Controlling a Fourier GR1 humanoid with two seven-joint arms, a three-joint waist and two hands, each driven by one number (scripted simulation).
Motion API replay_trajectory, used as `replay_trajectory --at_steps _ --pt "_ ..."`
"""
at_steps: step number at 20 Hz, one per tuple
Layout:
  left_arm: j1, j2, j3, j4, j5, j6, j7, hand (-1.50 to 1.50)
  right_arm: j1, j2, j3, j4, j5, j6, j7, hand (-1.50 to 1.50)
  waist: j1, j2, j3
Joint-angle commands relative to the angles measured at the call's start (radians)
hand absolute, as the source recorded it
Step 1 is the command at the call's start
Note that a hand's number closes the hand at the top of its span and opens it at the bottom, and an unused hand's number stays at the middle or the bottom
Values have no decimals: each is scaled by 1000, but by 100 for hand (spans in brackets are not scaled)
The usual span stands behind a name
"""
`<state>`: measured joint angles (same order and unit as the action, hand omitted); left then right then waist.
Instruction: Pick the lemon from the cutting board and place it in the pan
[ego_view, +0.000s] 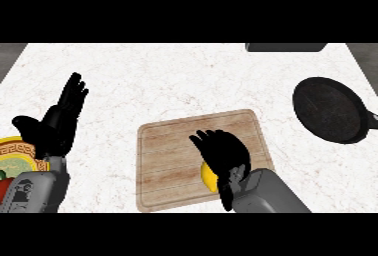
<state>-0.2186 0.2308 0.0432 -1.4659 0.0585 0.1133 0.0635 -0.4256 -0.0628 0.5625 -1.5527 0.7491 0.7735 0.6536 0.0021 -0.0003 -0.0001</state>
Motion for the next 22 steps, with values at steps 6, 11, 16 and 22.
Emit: replay_trajectory --at_steps 6,11,16,22 --pt "-10 -7 27 1 -1 -21 7 0 30 -54 30 10 26 39 -194 150 -3 0 0" --pt "33 -10 27 -28 -12 -38 4 0 29 52 95 153 146 -112 -225 150 3 0 0" --pt "8 -26 13 -48 -37 -32 58 0 15 15 15 133 174 -101 -305 150 1 0 0" --pt "42 -18 49 -22 -11 -44 -10 0 283 51 13 -142 225 -237 -59 150 -22 -10 0"
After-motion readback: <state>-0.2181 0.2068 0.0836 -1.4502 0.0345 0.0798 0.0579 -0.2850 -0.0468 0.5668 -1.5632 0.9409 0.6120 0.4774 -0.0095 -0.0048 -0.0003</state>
